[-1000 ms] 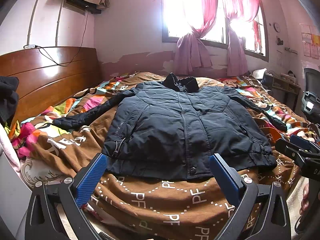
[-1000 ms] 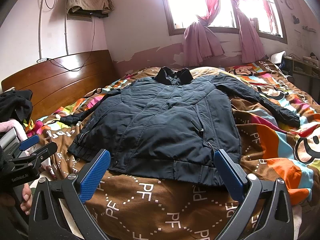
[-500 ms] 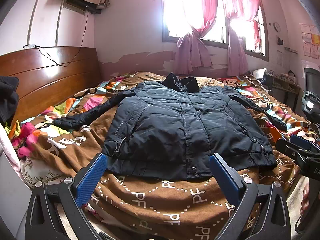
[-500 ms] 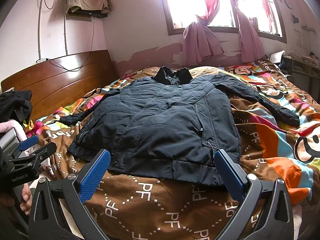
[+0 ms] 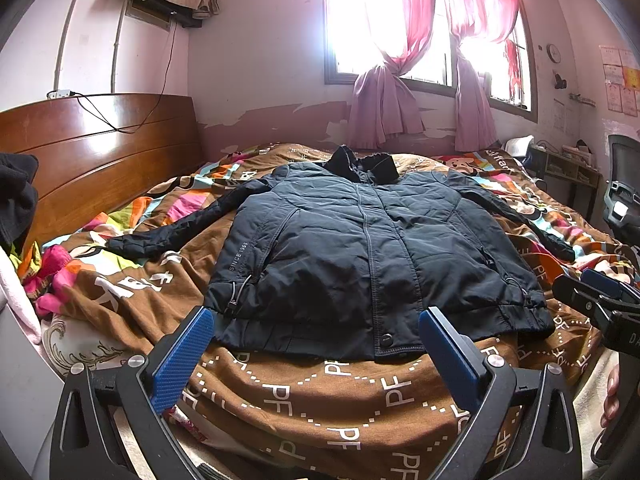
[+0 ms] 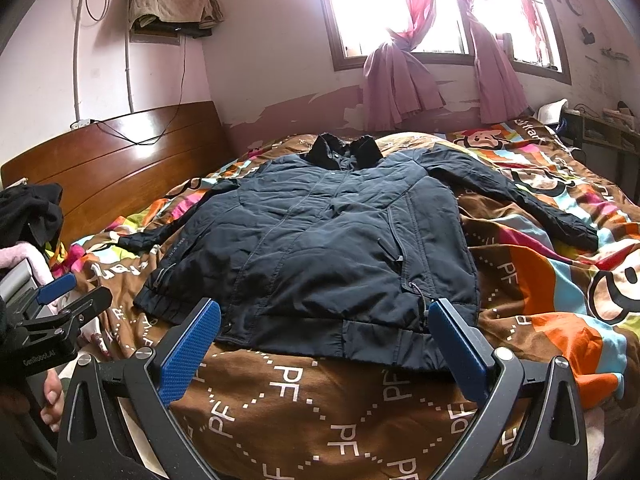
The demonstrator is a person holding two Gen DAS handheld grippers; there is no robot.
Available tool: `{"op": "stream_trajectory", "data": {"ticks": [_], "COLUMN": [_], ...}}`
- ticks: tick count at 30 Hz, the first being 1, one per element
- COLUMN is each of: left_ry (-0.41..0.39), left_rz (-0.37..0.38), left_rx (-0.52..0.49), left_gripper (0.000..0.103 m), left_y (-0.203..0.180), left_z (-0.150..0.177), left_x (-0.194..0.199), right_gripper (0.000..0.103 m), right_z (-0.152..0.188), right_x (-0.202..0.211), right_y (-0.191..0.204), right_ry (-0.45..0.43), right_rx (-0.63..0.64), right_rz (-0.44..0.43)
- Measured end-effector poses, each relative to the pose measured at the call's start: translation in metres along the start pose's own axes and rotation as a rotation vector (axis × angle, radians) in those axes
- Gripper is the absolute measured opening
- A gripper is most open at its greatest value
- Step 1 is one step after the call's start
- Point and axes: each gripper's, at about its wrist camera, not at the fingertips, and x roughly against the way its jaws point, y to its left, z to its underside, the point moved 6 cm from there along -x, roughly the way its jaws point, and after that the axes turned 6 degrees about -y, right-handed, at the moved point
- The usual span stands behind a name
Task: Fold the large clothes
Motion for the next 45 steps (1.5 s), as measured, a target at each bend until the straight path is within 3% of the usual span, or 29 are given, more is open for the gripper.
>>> {"op": "stream_trajectory", "data": {"ticks": [35, 39, 45], "left_ry": [0.020, 0.010, 0.011], "left_rz": [-0.001, -0.025, -0.052], "left_rx": [0.012, 0.028, 0.068], "left_gripper": [0.103, 0.103, 0.103], "left_y": [0.002, 0.008, 0.007], "left_z": [-0.001, -0.004, -0.038], "left_x": [0.000, -0.011, -0.035], "right_gripper": [0.102, 0.102, 0.102], "right_z": [0.002, 0.000, -0.027], "right_x": [-0.001, -0.004, -0.010], "right_y": [-0.005, -0.009, -0.037], "right_ry": [0.001, 0.003, -0.040], "right_rx": [-0.021, -0.017, -0.048], "right_rz": [0.013, 0.047, 0.164]}}
